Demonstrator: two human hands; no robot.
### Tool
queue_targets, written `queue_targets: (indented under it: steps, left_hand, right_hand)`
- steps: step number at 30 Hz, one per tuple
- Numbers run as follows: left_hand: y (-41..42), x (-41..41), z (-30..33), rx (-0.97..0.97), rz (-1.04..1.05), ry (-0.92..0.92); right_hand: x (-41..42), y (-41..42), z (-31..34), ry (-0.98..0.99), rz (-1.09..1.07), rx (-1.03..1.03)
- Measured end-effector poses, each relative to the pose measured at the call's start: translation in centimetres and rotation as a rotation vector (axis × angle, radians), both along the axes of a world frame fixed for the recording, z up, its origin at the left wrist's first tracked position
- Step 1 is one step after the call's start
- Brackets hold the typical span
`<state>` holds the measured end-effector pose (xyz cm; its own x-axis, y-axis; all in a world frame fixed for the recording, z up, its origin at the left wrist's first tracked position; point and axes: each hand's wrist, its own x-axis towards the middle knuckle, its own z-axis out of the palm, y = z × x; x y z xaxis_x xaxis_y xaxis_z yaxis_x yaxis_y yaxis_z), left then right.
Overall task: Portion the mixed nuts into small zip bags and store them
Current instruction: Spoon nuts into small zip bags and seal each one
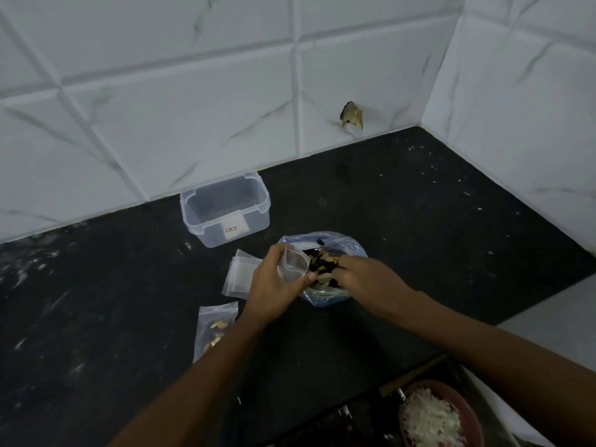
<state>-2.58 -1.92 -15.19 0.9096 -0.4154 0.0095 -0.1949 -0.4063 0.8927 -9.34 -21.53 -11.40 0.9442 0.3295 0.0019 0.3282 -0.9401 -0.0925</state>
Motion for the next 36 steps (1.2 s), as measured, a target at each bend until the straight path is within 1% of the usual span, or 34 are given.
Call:
queue_targets:
  steps: [3,7,10,13,19,23,27,31,34,36]
  left_hand:
    - [0.2,-0.1,0.2,0.004,0.016,0.001]
    - [0.1,-0.1,0.2,0.002,0.007,0.005]
    - [0.0,0.1,0.0,0.0,0.009,0.008]
    - [0.1,0.1,-0.3,0.001,0.002,-0.002]
    - [0.3,0.5,-0.6,-0.002,-0.01,0.0]
    - [0.3,0.2,-1.2,-0.002,0.032,-0.034]
    - [-0.2,0.0,-1.0,-0.032,0.025,-0.017]
    - [-0.1,0.0,-1.1,-0.008,0.01,-0.027]
    - [-0.2,-0.1,-1.1,0.014,-0.002,-0.035]
    - [-0.2,-0.2,-1.1,0.018,0.0,-0.037]
  right_hand:
    - [1.0,0.4,-0.9,-0.023,-0.028,-0.03]
    - [0.9,-0.3,-1.4,-0.063,-0.118,0.045]
    - [0.3,-0.2,-1.0,-0.084,-0.082,0.094]
    - [0.5,0.5,-1.5,-0.057,-0.075,0.039]
    - [2.4,0.1,-0.7,-0.13,-0.3,0.077]
    - [2.8,0.2,-1.5,-0.061,-0.331,0.045]
    - [2.7,0.7,-2.9,-0.001,-0.337,0.13]
    - [3.0,1.4,-3.5,0.058,-0.376,0.245]
    - [3.6,1.3,-3.8,0.106,-0.501,0.43]
    - [4.2,1.1,-3.9,0.152,-0.561,0.492]
